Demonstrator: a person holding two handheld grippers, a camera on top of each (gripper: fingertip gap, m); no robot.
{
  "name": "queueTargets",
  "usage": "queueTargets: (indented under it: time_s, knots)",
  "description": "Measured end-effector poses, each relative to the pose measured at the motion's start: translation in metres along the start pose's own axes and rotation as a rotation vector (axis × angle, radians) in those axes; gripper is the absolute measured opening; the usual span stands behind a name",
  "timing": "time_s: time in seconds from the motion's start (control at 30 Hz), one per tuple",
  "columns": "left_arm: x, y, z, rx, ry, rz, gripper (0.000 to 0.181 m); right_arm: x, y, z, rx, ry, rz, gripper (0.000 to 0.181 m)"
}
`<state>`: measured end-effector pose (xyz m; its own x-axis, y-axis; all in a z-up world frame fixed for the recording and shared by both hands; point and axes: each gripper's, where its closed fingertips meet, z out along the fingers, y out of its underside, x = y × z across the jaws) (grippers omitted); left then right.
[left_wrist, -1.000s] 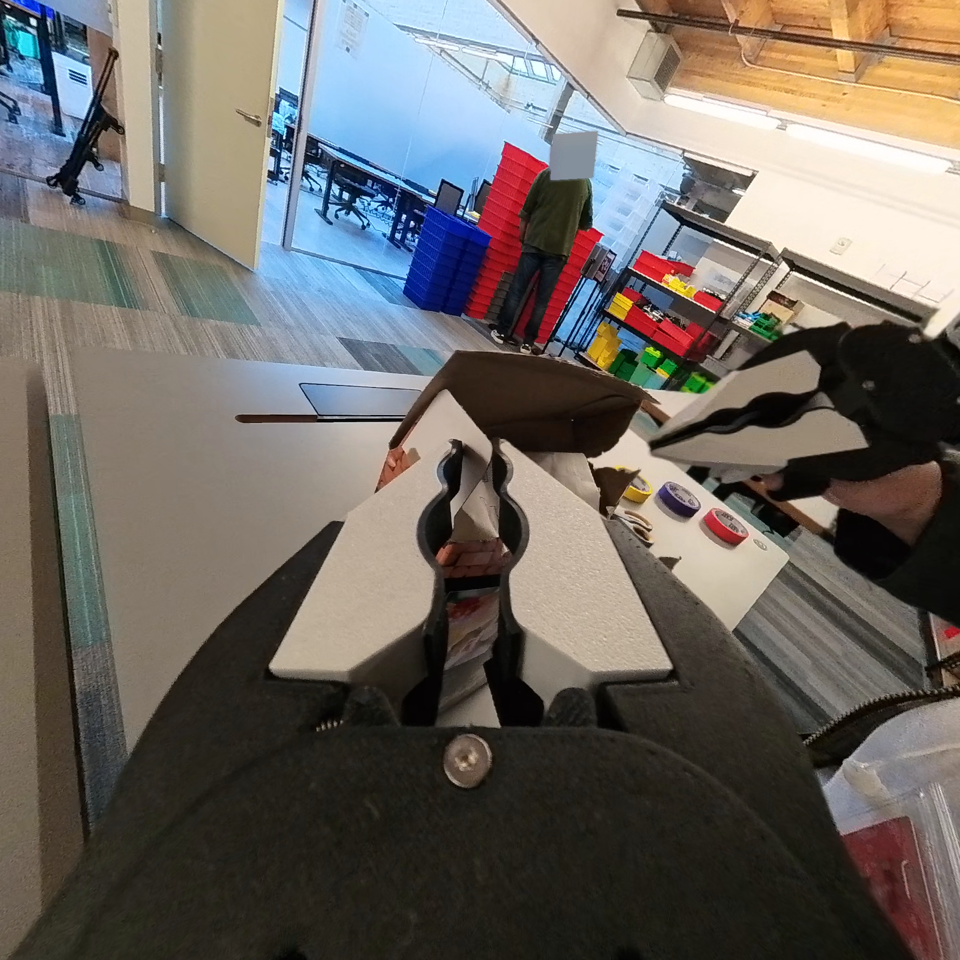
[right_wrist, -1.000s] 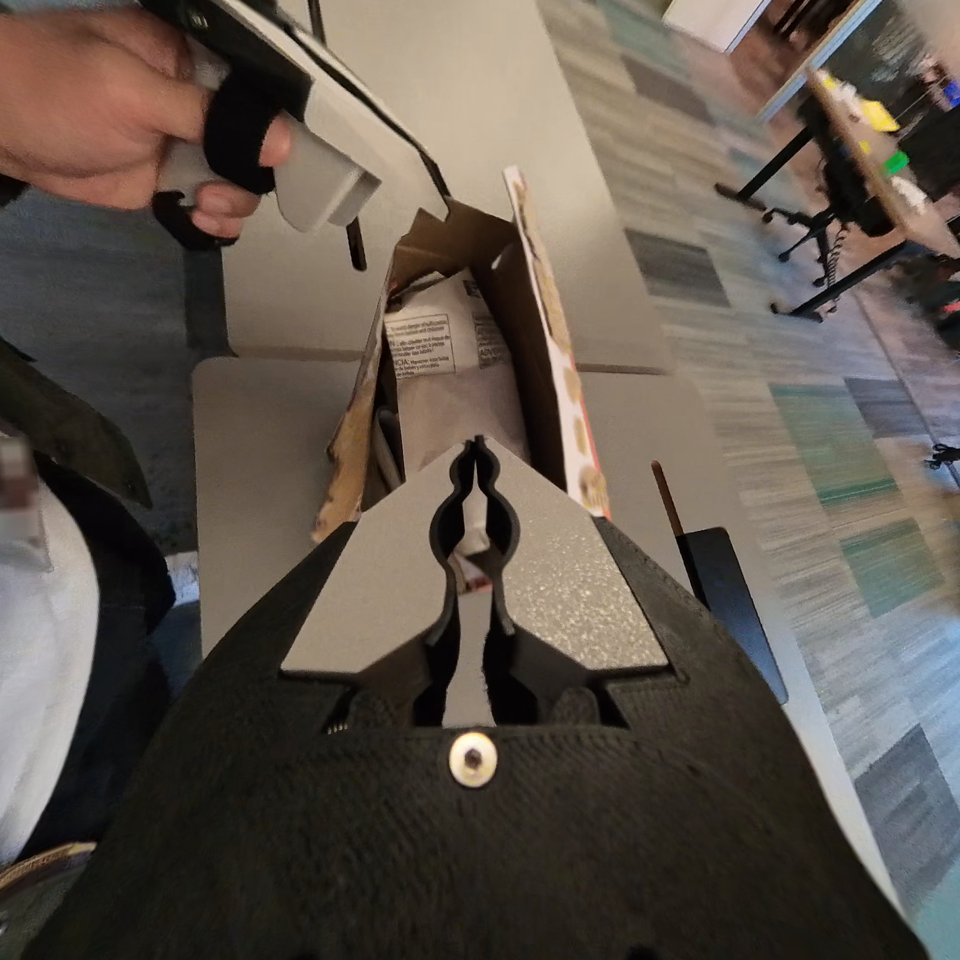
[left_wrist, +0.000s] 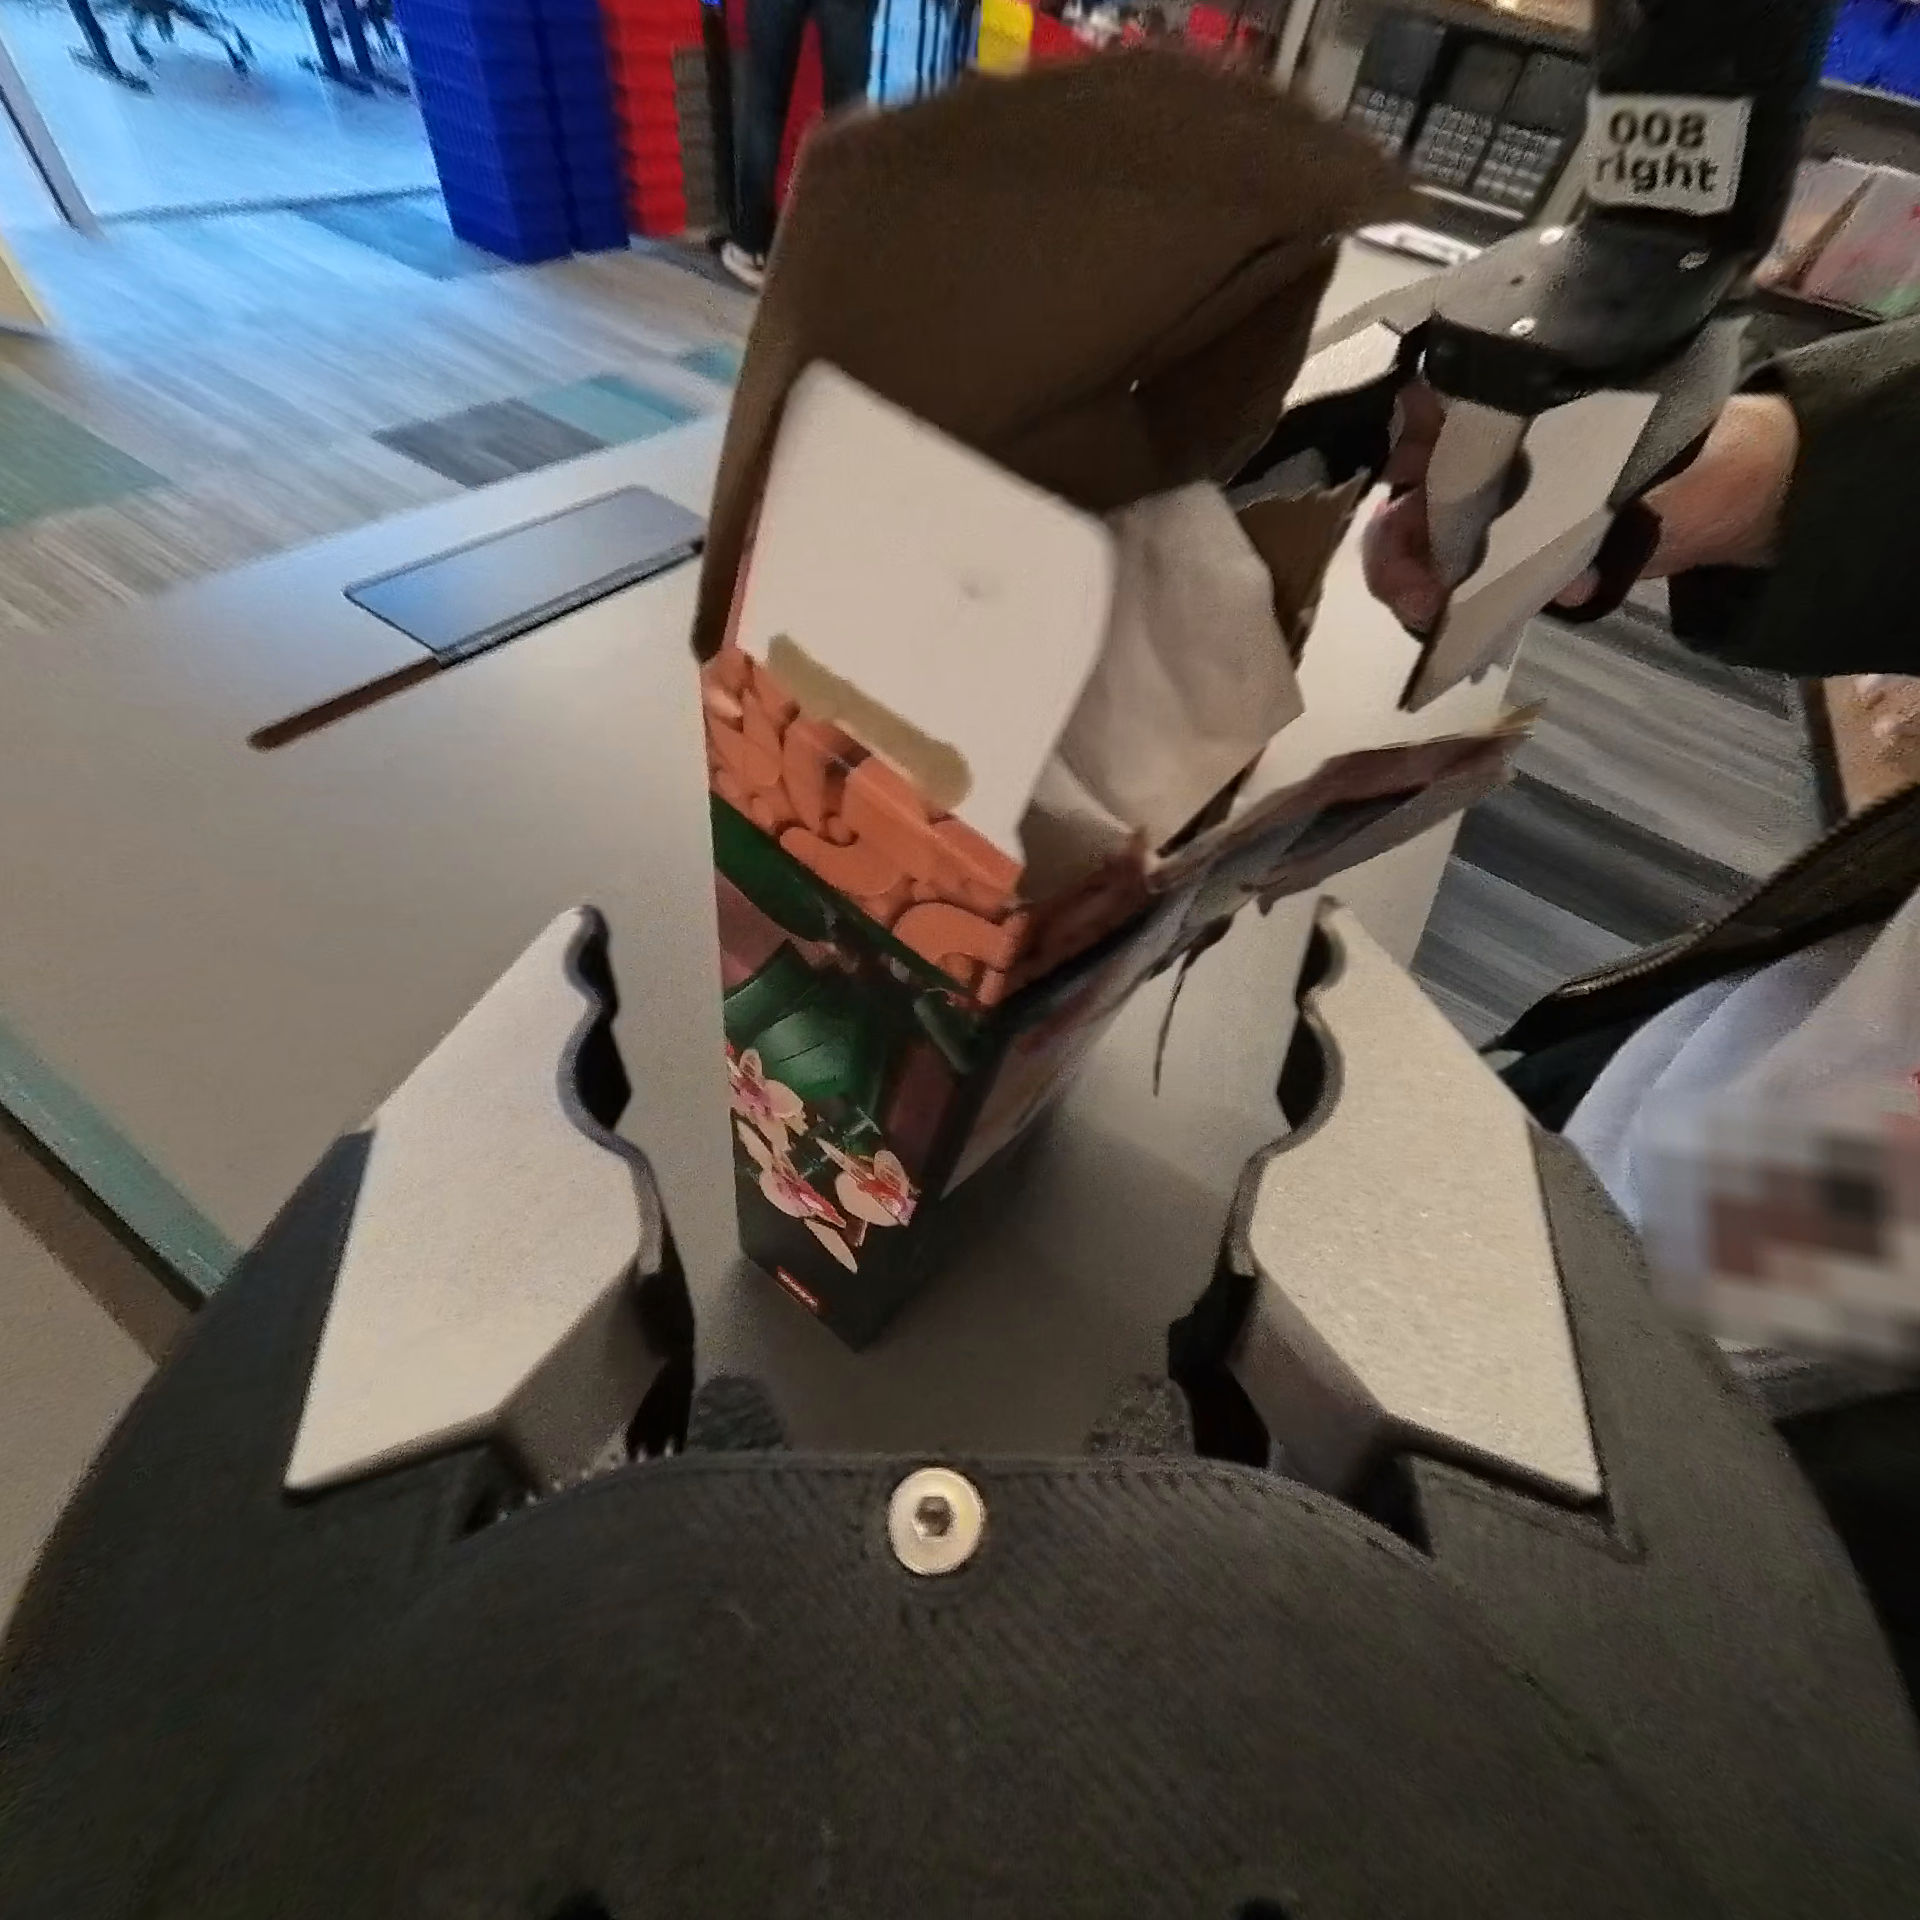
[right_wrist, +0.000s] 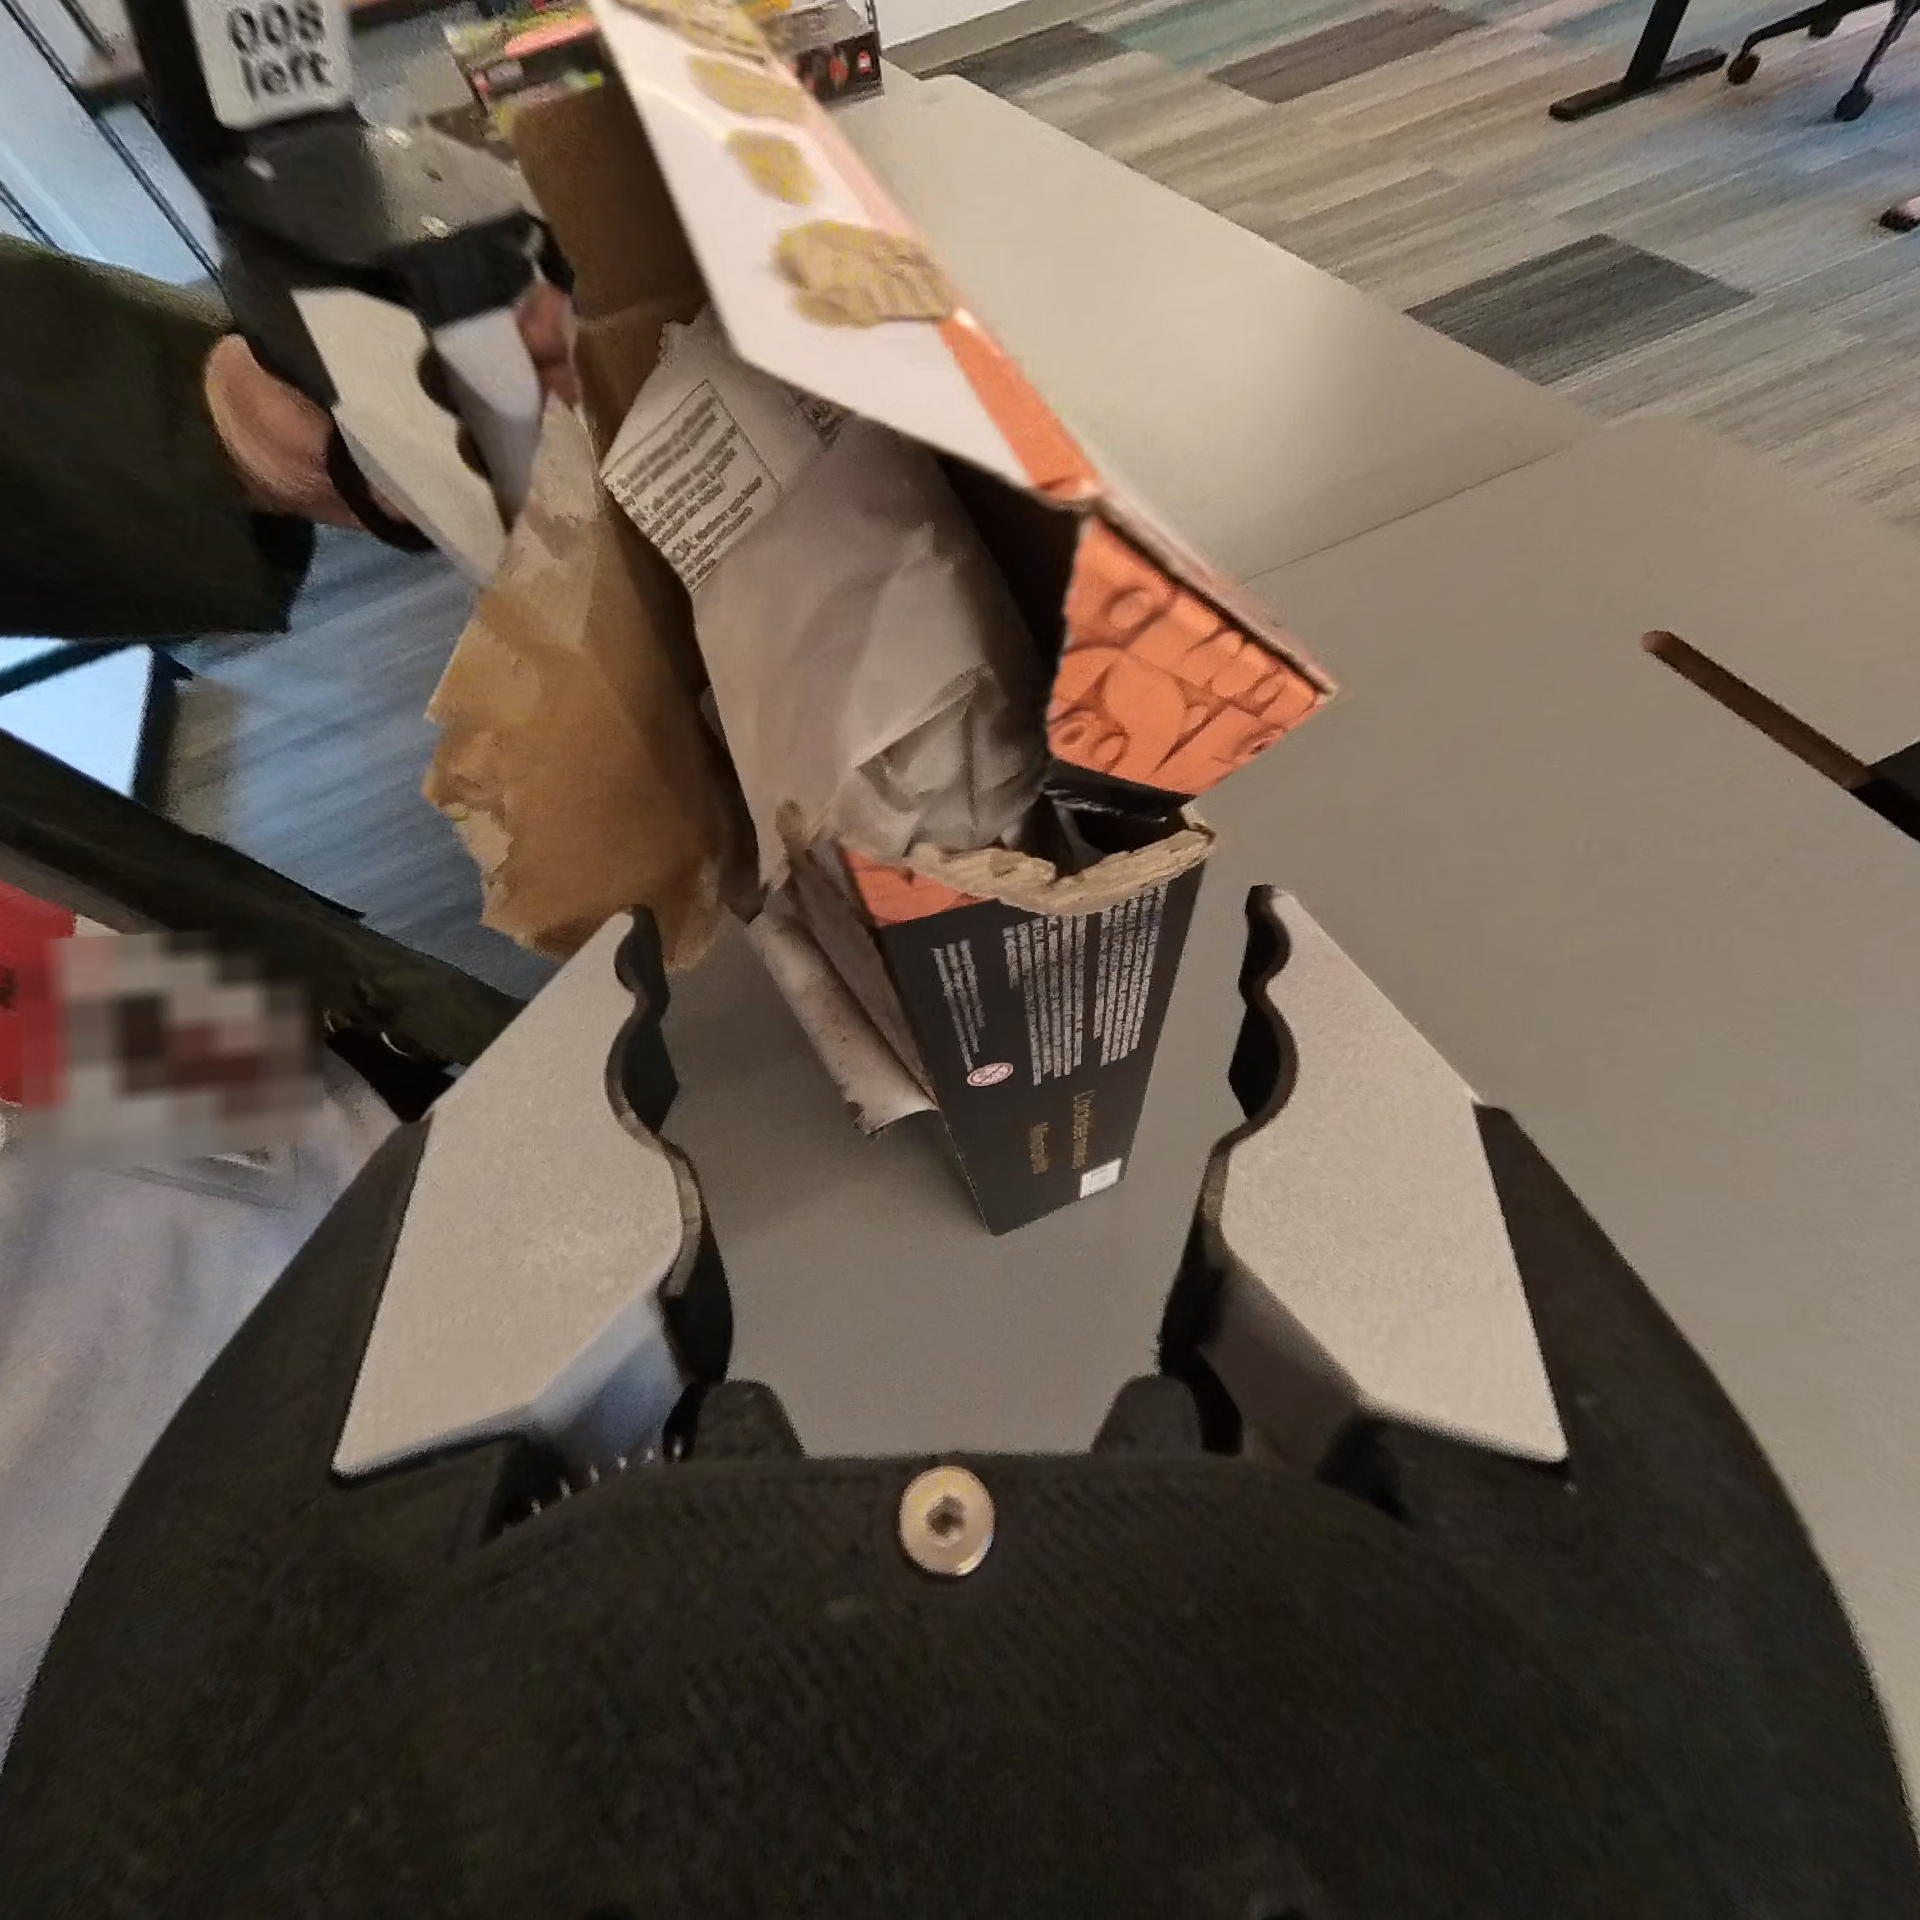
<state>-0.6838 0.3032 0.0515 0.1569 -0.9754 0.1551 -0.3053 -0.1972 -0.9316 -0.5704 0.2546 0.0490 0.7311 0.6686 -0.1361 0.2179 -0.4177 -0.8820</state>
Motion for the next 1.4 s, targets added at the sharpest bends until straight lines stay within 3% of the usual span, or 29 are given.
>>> queueTargets:
  time_s: [0.17, 0.27, 0.33, 0.47, 0.63, 0.8, 1.07, 1.3, 1.4]
  knots:
    - [-0.005, 0.019, 0.029, -0.034, 0.071, -0.082, 0.138, 0.002, 0.013, 0.015, -0.041, -0.074, 0.031, 0.126]
    - [0.004, 0.017, 0.039, -0.013, 0.160, -0.125, 0.121, -0.009, 0.011, 0.022, -0.042, -0.161, 0.075, 0.126]
    - [-0.002, 0.014, 0.042, 0.008, 0.153, -0.172, 0.117, -0.008, 0.008, 0.026, -0.036, -0.152, 0.093, 0.133]
    - [-0.010, 0.010, 0.045, 0.041, 0.127, -0.227, 0.108, -0.009, 0.004, 0.025, 0.017, -0.155, 0.159, 0.131]
    - [-0.023, 0.006, 0.052, 0.068, 0.037, -0.290, 0.107, 0.000, 0.003, 0.039, 0.012, -0.023, 0.117, 0.138]
    - [-0.018, 0.005, 0.057, 0.027, 0.069, -0.305, 0.113, 0.029, 0.000, 0.036, 0.071, 0.070, 0.197, 0.105]
    - [-0.022, 0.005, 0.056, 0.013, 0.068, -0.363, 0.110, 0.031, -0.003, 0.037, 0.067, 0.045, 0.328, 0.100]
    - [-0.024, 0.022, 0.061, -0.118, 0.079, -0.616, 0.110, 0.039, 0.010, 0.047, 0.015, -0.018, 0.574, 0.099]
    - [-0.023, 0.023, 0.062, -0.101, 0.092, -0.648, 0.108, 0.042, 0.014, 0.046, 0.023, -0.058, 0.601, 0.099]
